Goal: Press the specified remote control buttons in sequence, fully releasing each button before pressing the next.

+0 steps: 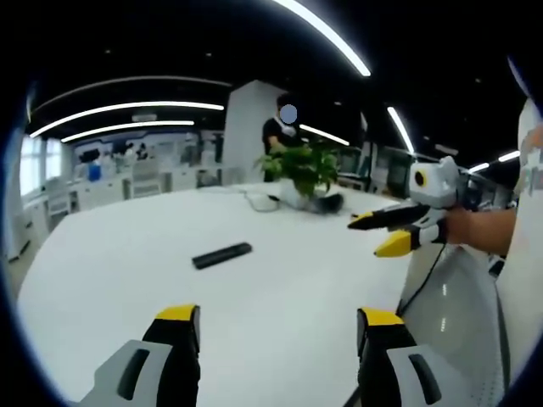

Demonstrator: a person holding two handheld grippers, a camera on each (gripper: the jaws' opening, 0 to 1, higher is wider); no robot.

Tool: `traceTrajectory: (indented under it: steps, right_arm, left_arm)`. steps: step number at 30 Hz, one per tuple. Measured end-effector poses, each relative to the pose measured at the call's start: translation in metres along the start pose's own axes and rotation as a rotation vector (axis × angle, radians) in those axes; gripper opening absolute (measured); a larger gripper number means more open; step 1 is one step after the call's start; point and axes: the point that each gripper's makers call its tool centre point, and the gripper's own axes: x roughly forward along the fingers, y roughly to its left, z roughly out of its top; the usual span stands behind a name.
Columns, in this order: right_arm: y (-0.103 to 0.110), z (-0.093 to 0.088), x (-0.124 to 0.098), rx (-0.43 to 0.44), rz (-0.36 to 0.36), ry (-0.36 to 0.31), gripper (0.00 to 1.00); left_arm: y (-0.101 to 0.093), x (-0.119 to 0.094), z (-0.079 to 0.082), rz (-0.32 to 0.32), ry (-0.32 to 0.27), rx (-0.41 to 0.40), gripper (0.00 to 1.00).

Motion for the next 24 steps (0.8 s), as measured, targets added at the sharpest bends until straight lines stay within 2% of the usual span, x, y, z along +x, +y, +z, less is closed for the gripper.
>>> traceTrajectory:
  steps: [10,24]
  right_arm:
    - [-0.008,0.0,0.004,-0.012,-0.005,0.014,0.63]
    - [-0.026,0.019,0.012,-0.05,-0.019,0.011,0.63]
  left_arm:
    - [0.011,0.002,0.005,0.005,-0.006,-0.004,0.77]
    - [0.022,0.013,0.015,-0.002,-0.008,0.001,0.77]
